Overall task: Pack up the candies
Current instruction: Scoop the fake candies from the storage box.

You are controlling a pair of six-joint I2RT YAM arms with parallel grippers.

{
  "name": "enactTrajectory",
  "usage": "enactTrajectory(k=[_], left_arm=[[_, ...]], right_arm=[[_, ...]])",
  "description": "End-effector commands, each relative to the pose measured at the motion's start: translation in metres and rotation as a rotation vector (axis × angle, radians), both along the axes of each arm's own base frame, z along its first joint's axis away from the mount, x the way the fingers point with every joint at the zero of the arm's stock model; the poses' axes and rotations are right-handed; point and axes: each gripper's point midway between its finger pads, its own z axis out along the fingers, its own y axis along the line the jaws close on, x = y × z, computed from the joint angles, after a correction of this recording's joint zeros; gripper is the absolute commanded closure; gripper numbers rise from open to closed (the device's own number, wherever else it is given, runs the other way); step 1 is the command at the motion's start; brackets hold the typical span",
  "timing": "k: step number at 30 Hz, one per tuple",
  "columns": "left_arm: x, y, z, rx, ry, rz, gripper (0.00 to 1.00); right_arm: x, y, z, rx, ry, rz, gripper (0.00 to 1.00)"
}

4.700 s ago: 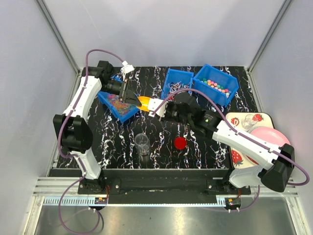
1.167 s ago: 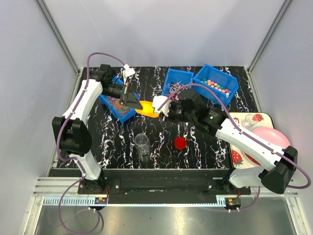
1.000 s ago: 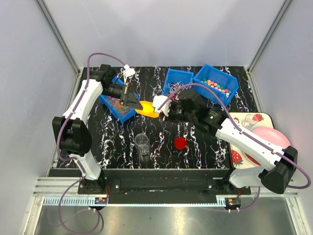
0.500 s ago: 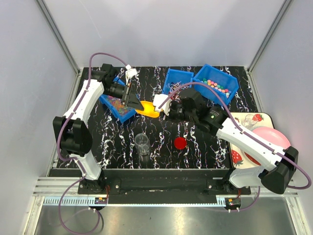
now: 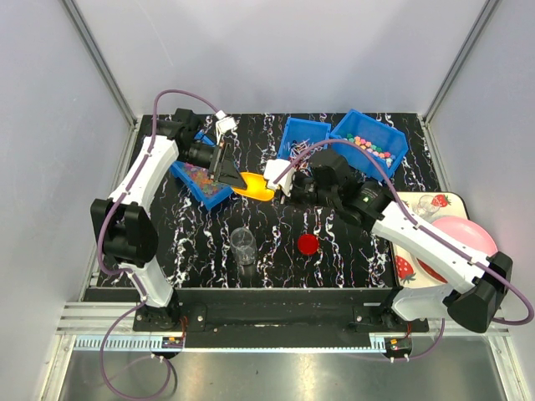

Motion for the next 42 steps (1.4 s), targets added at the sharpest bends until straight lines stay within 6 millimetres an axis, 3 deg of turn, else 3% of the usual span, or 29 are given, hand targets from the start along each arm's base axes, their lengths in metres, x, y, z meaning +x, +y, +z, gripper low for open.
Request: enactTrajectory(k=[1,11,16,18,20,21,32,37,42], left_arm=[[0.005,0.003,0.01,0.015,-0.081,0.01,0.47],[0.014,0.017,0.082,-0.01,-0.27,0.078,0.29],[0.028,0.038,0.105,-0.004,-0.342,0.168,0.23],[0.052,0.061,0.101,0.09,-0.388,0.308,0.17],[0.068,0.077,0.088,0.171,-0.391,0.408,0.01],[0.088,0.103,0.083,0.259,-0.439,0.522,0.01],[0.179,0.202,0.002,0.697,-0.464,0.776,0.01],[0.207,0.219,-0.028,0.765,-0.435,0.804,0.01],[0.228,0.233,-0.045,0.829,-0.42,0.843,0.01]], right_arm=[[-0.001,0.003,0.063,0.152,-0.099,0.016,1.0],[0.006,0.009,0.026,0.087,-0.051,0.019,1.0],[0.012,0.011,0.014,0.059,-0.035,0.002,1.0],[0.017,0.008,0.009,0.036,-0.042,-0.022,1.0],[0.021,0.005,0.007,0.02,-0.055,-0.043,1.0],[0.026,0.002,0.007,0.01,-0.068,-0.065,1.0],[0.04,-0.003,0.015,0.007,-0.106,-0.137,1.0],[0.037,-0.004,0.013,0.012,-0.092,-0.131,1.0],[0.034,-0.002,0.009,0.011,-0.076,-0.119,1.0]])
